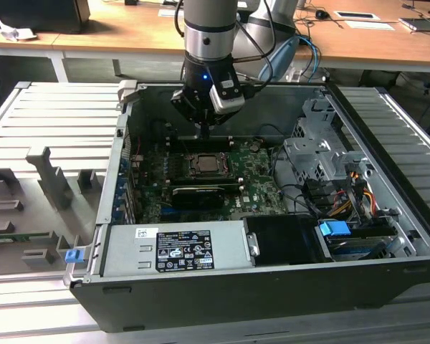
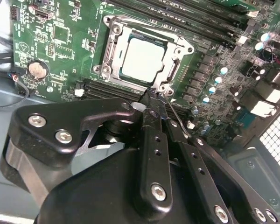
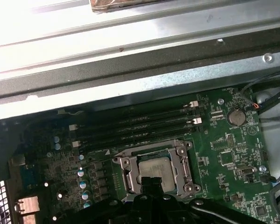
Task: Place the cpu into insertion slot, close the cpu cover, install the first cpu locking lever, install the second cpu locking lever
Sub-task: 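Install the first cpu locking lever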
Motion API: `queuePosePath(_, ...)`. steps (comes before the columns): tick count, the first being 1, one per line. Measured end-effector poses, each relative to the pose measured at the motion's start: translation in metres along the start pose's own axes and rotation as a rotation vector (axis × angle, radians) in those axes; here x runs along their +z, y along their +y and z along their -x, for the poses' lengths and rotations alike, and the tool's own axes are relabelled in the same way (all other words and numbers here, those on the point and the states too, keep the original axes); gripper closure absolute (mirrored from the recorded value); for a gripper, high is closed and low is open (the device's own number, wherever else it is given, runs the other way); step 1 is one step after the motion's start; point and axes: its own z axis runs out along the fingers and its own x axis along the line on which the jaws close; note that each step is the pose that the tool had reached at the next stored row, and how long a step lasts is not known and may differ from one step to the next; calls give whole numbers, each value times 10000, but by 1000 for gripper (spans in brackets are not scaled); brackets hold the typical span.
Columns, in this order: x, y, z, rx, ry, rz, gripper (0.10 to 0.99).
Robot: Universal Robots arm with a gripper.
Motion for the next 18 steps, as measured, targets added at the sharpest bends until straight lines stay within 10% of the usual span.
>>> queuePosePath(18, 0, 0, 0, -1910, 95, 14, 980)
